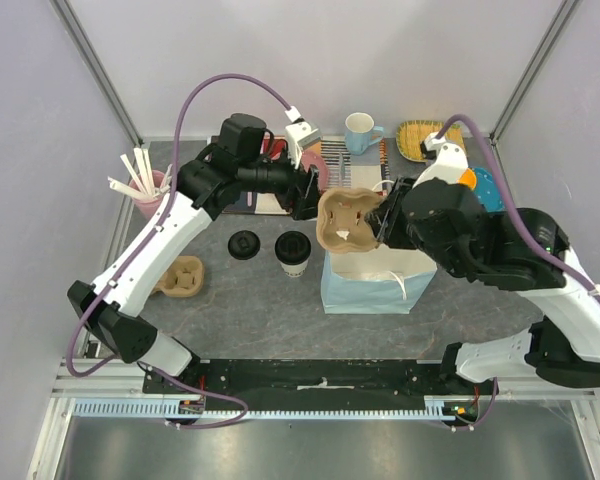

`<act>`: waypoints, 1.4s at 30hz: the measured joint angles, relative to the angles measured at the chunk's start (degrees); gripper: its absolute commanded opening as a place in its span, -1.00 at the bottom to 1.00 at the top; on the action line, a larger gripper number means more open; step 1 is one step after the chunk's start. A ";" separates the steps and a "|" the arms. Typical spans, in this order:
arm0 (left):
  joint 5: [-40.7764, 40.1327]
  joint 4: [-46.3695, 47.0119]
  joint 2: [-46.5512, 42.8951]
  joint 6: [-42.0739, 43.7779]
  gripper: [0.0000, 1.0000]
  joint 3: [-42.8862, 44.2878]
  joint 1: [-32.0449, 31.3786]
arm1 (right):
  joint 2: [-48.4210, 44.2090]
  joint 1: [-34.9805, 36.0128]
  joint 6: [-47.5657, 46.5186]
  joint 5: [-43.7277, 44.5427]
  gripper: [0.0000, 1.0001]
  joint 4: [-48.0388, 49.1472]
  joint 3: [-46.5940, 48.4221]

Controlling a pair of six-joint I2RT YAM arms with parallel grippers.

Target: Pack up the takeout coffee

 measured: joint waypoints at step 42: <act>0.70 3.02 7.76 3.91 -0.47 -4.31 -6.29 | 3.41 -20.72 -9.88 -20.61 -0.32 -2.21 -22.69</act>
